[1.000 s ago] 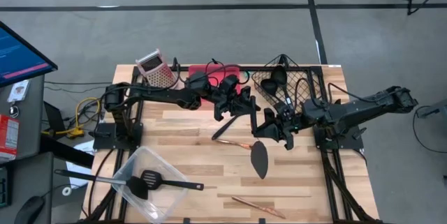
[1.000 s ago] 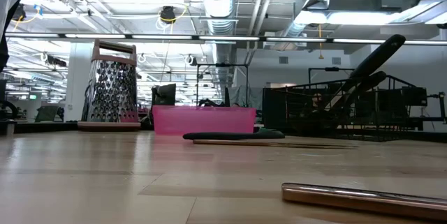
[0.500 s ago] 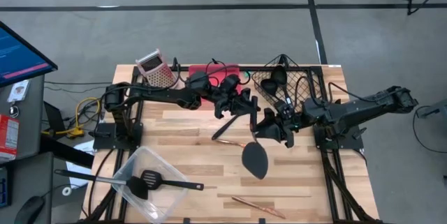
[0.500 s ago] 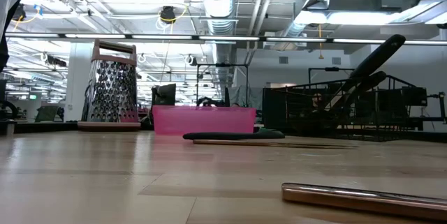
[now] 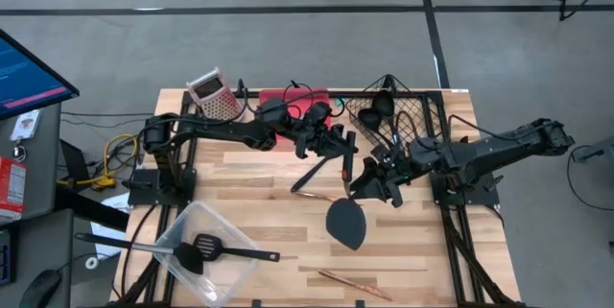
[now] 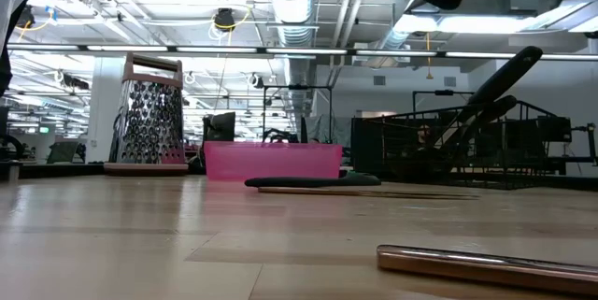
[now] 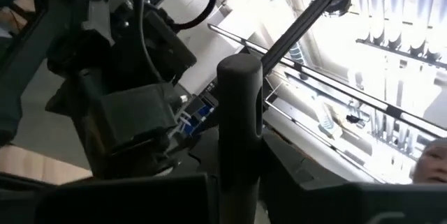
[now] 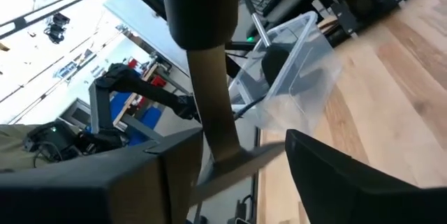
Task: Pick & Place Kitchen Items
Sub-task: Put the black spatula into the transparent bin
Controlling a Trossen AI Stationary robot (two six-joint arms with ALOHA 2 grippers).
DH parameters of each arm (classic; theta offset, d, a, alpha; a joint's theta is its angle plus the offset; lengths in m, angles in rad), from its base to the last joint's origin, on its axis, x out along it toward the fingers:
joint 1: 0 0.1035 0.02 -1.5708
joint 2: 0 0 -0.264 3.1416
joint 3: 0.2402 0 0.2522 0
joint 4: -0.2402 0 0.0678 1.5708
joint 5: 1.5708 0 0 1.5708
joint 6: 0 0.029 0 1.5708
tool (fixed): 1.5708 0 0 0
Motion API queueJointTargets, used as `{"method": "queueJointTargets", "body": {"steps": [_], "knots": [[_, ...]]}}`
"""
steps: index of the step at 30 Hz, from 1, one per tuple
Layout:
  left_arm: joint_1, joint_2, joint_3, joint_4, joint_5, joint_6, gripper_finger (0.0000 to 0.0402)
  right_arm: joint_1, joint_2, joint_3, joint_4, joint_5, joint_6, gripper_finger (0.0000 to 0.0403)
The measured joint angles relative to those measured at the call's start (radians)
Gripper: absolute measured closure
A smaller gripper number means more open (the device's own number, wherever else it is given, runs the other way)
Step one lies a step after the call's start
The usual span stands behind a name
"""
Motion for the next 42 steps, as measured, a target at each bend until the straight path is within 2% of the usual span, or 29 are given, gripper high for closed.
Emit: {"method": "queueJointTargets", "body": {"steps": [7, 14, 19, 24, 31, 36, 42], "knots": [[0.003, 0.000, 0.000, -0.079, 0.044, -0.032, 0.0362, -0.013, -0.036, 0.002, -0.018, -0.007, 0.000, 0.0199], [0.028, -0.051, -0.001, -0.262, 0.081, 0.008, 0.0363, -0.060, -0.123, 0.000, -0.181, -0.007, 0.000, 0.0170], [0.065, -0.170, -0.001, -0.442, 0.078, 0.128, 0.0363, -0.072, -0.188, 0.000, -0.322, -0.006, 0.000, 0.0169], [0.089, -0.337, -0.001, -0.760, 0.039, 0.336, 0.0363, -0.069, -0.218, 0.000, -0.418, -0.002, -0.001, 0.0177], [0.007, -0.585, 0.000, -1.125, -0.128, 0.620, 0.0363, -0.070, -0.207, 0.000, -0.426, 0.004, -0.015, 0.0179], [-0.112, -0.735, 0.000, -1.293, -0.277, 0.681, 0.0363, -0.070, -0.182, 0.001, -0.428, 0.005, -0.027, 0.0181], [-0.268, -0.850, 0.000, -1.545, -0.530, 0.668, 0.0362, -0.071, -0.130, 0.000, -0.429, 0.005, -0.029, 0.0182]]}}
